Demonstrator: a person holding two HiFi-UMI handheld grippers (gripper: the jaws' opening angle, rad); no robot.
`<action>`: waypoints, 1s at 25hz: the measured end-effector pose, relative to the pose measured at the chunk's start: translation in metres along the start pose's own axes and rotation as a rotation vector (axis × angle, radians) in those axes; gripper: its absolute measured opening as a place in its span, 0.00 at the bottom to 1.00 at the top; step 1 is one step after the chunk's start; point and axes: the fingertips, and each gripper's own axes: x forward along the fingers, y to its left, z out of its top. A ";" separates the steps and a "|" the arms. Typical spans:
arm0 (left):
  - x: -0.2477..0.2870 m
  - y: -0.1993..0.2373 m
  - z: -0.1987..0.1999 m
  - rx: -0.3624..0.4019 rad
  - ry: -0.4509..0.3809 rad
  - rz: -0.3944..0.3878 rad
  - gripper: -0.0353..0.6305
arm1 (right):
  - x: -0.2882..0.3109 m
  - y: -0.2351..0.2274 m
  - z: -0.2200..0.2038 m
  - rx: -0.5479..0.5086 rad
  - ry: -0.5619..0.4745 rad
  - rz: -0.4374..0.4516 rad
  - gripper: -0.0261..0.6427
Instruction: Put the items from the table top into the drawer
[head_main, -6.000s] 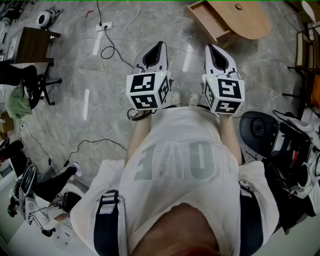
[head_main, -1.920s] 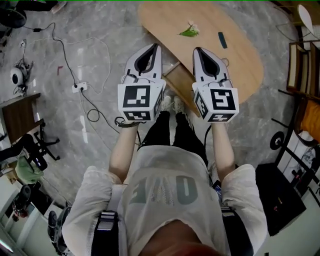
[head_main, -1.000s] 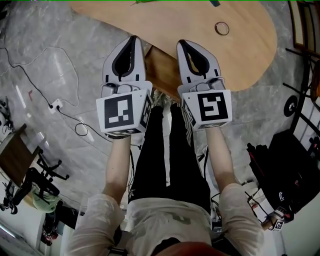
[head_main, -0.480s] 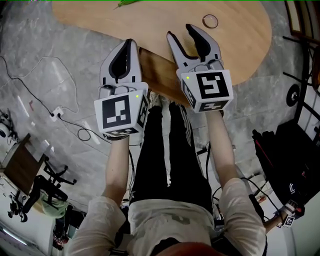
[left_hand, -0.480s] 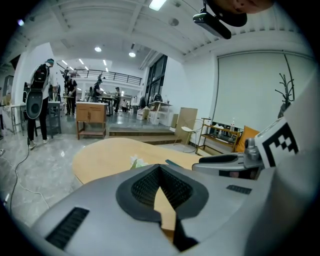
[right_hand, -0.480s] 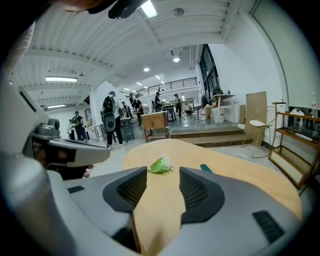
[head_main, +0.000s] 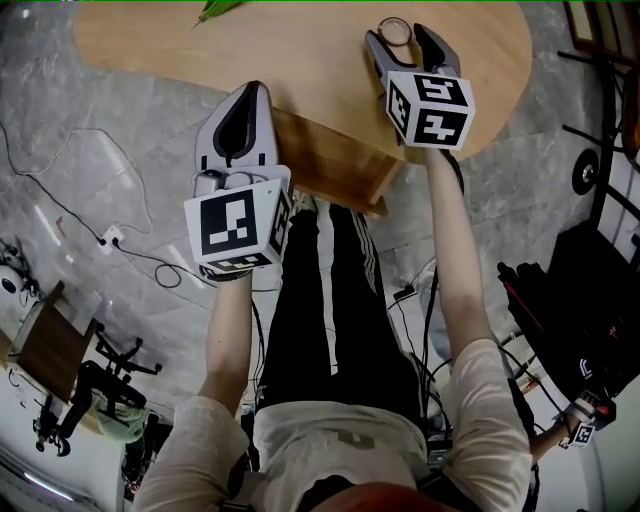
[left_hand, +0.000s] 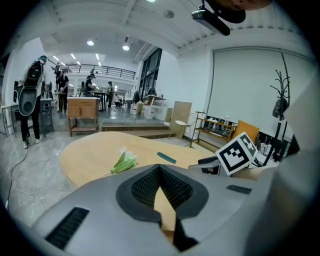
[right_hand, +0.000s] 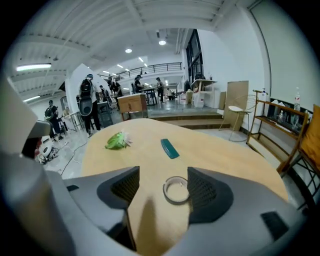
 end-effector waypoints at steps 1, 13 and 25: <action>0.000 0.000 -0.001 0.000 0.004 0.000 0.06 | 0.005 -0.005 -0.007 0.007 0.023 -0.006 0.47; 0.004 -0.001 -0.014 0.009 0.042 0.002 0.06 | 0.030 -0.028 -0.050 0.002 0.160 -0.043 0.41; 0.013 0.002 -0.008 0.002 0.037 0.027 0.06 | 0.011 -0.027 -0.003 0.007 0.027 -0.035 0.39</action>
